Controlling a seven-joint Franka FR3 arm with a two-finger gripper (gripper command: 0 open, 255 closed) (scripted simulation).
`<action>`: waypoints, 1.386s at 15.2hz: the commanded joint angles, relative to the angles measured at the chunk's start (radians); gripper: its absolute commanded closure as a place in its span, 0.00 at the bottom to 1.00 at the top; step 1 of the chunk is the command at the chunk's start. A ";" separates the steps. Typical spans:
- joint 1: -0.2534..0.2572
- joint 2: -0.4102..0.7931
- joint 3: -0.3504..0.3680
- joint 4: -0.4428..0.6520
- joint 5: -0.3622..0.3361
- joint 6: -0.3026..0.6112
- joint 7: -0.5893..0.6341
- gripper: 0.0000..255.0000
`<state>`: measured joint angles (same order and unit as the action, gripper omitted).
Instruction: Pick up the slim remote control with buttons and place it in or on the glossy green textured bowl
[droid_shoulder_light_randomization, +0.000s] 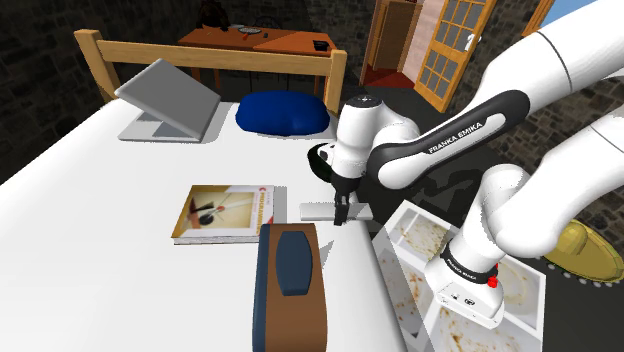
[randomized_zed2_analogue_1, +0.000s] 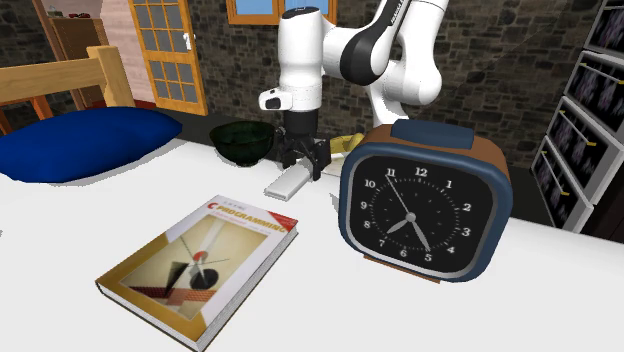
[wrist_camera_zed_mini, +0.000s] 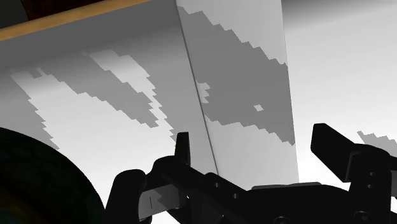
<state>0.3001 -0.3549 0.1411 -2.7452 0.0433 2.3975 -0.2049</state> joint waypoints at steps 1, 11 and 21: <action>0.000 0.001 0.000 0.000 0.000 0.001 0.000 0.00; 0.000 0.000 0.000 0.000 0.000 0.000 0.000 1.00; 0.004 -0.086 -0.009 0.051 0.004 -0.137 -0.007 1.00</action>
<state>0.3046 -0.4320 0.1351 -2.7013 0.0483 2.2772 -0.2094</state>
